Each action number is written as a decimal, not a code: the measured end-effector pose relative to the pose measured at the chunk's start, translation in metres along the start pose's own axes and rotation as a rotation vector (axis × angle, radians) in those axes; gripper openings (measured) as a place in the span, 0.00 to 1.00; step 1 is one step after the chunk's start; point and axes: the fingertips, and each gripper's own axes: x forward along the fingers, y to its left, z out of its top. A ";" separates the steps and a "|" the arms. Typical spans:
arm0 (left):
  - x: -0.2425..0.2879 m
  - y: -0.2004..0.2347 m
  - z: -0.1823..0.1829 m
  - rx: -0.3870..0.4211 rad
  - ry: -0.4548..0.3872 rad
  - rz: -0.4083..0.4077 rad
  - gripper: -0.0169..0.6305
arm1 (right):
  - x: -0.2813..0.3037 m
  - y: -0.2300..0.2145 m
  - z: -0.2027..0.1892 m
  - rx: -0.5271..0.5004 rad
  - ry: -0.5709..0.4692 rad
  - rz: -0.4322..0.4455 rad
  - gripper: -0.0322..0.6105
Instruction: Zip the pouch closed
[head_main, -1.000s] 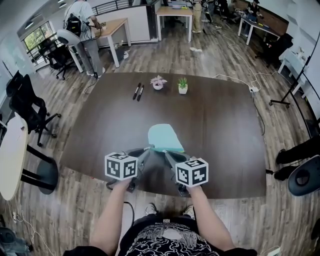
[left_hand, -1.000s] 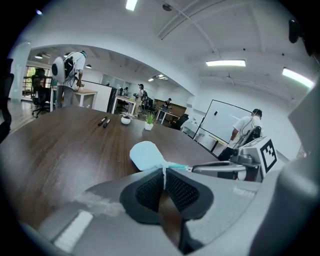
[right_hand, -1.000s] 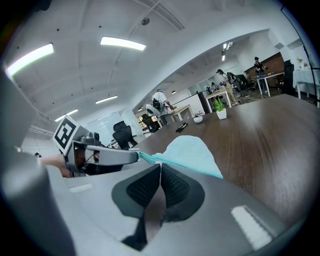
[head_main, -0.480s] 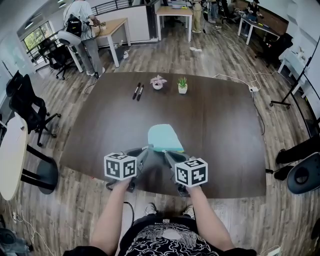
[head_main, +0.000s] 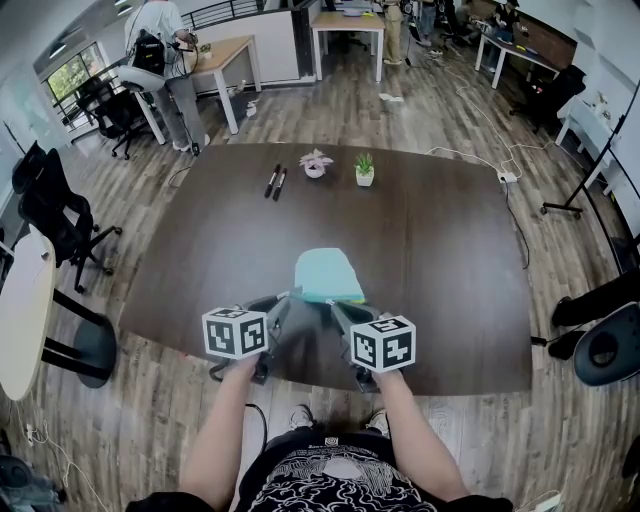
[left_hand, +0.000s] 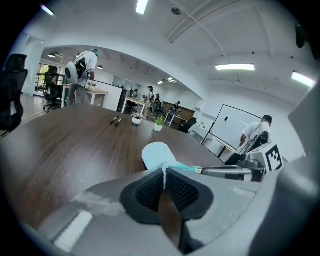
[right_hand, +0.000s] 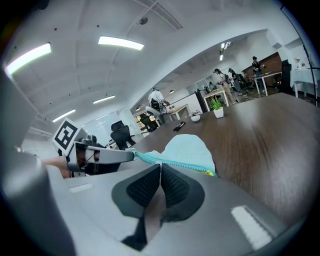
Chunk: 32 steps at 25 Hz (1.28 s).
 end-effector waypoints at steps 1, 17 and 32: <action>-0.001 0.001 0.000 -0.002 0.000 0.002 0.06 | 0.000 0.000 0.000 0.001 0.001 0.001 0.06; -0.006 0.013 -0.001 -0.027 -0.018 0.033 0.06 | 0.000 -0.004 -0.003 0.003 0.007 -0.012 0.06; -0.008 0.017 0.000 -0.039 -0.026 0.062 0.06 | -0.004 -0.007 -0.002 0.001 0.014 -0.020 0.06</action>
